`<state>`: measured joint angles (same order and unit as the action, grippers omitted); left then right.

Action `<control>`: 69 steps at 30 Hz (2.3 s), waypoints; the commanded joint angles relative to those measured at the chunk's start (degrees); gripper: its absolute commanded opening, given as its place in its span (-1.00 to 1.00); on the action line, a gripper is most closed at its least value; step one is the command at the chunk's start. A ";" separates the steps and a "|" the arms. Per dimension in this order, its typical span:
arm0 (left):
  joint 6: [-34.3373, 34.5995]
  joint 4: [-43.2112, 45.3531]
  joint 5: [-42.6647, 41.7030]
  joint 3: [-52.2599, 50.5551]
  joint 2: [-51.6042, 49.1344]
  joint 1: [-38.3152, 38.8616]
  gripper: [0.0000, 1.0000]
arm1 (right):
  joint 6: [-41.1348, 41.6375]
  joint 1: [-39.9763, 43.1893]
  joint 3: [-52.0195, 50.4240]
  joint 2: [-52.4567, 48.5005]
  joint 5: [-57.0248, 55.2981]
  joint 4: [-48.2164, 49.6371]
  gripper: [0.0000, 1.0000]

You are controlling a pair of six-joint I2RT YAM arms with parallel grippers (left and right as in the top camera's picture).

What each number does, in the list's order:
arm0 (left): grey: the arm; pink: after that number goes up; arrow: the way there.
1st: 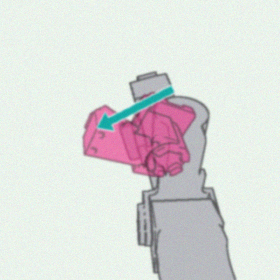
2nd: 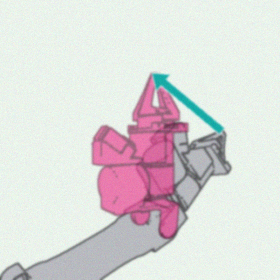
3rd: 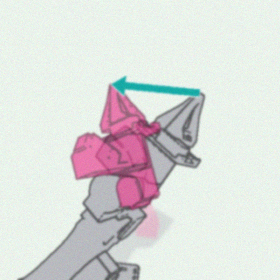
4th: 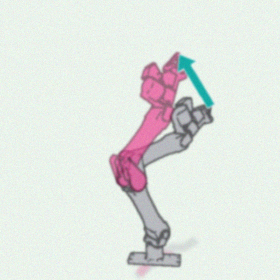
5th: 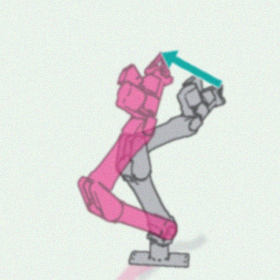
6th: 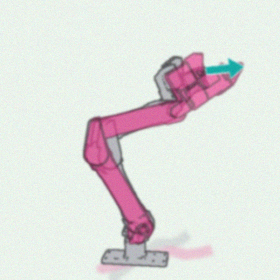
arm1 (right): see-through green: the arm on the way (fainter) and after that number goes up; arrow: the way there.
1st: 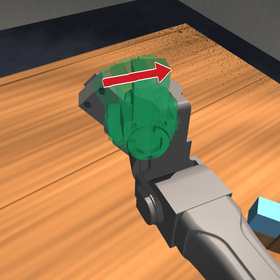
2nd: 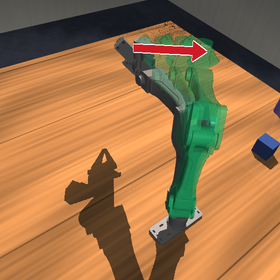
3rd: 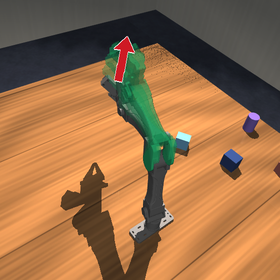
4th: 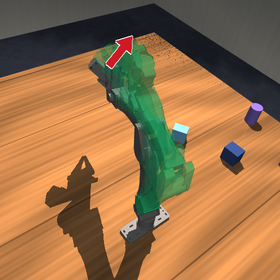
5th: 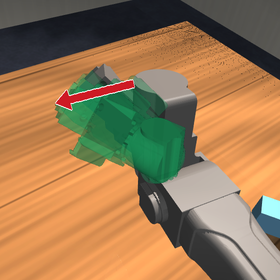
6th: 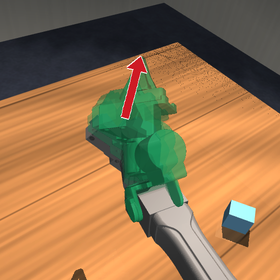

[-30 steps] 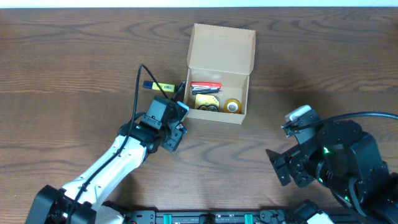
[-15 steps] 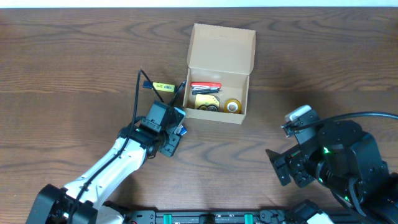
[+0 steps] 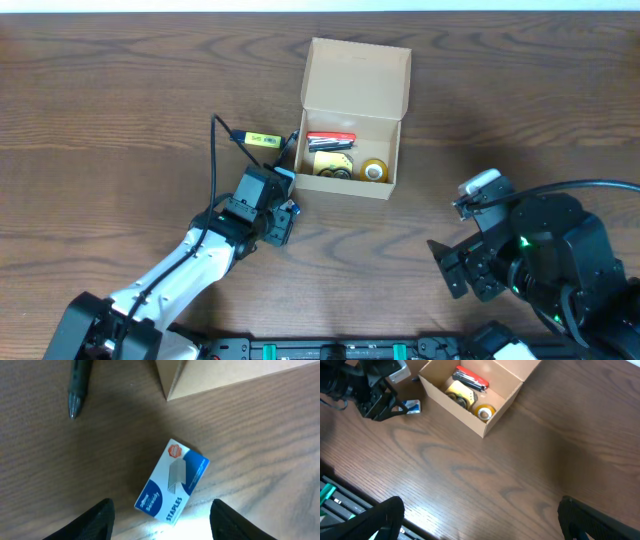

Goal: Pack container
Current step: 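Lower the left gripper and align it with the staples box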

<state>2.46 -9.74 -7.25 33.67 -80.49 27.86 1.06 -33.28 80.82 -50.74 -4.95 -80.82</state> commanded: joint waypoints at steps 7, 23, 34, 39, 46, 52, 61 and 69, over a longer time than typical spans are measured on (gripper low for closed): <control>11.34 10.47 5.11 -0.26 -0.63 -0.09 -0.45 | 0.79 0.96 0.02 0.11 -0.63 0.02 0.98; 17.29 26.21 2.71 -0.24 -8.59 -0.07 -0.88 | 0.79 0.96 0.02 0.11 -0.63 0.02 0.99; 19.89 38.12 -1.86 -0.13 -12.07 -0.07 -0.88 | 0.79 0.96 0.02 0.11 -0.63 0.02 0.98; 19.85 40.68 -3.85 -0.02 -12.09 -0.07 -0.88 | 0.79 0.96 0.02 0.11 -0.63 0.02 0.98; 15.80 36.63 -4.46 0.04 -11.96 -0.35 -0.88 | 0.81 0.96 0.02 0.11 -0.63 0.02 0.99; 6.49 28.74 -5.68 0.04 -7.45 -0.63 -0.88 | 0.79 0.96 0.02 0.11 -0.63 0.02 0.98; -6.62 13.11 -2.91 0.04 3.69 -0.83 0.42 | 0.79 0.96 0.02 0.11 -0.63 0.02 0.99; -15.85 6.84 -2.64 0.02 3.72 -0.83 0.82 | 0.81 0.96 0.02 0.11 -0.63 0.02 0.99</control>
<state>-8.05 -2.46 -10.46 33.39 -76.99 27.11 1.06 -33.28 80.82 -50.72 -4.95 -80.79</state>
